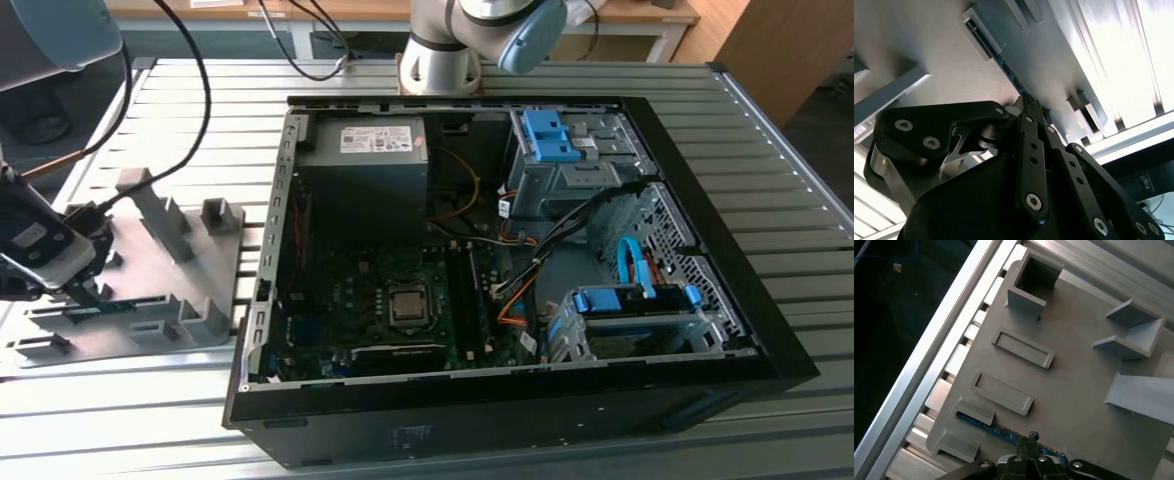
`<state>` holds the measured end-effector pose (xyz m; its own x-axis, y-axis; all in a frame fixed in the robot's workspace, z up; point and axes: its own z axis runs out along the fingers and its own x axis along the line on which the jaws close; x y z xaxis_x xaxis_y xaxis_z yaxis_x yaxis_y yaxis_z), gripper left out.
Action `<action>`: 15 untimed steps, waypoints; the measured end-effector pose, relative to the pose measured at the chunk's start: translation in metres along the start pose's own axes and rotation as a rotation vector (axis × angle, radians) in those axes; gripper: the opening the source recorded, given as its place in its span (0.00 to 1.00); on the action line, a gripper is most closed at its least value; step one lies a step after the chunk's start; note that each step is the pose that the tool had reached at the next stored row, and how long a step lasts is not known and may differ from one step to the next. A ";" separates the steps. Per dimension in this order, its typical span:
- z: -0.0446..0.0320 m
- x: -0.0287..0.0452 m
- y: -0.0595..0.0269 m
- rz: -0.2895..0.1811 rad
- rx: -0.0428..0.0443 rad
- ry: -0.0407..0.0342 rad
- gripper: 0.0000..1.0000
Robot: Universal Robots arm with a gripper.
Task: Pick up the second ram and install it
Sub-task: 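Pick up the second ram and move it above second insertion slot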
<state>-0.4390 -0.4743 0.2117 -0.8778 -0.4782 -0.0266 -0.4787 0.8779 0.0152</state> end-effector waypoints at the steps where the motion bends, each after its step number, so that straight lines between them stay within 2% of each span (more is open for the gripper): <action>1: 0.0000 0.0000 0.0000 -0.007 -0.0002 0.0001 0.10; 15: 0.0000 0.0000 0.0000 -0.102 -0.0027 0.0015 0.10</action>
<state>-0.4390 -0.4743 0.2117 -0.8247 -0.5649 -0.0266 -0.5654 0.8247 0.0152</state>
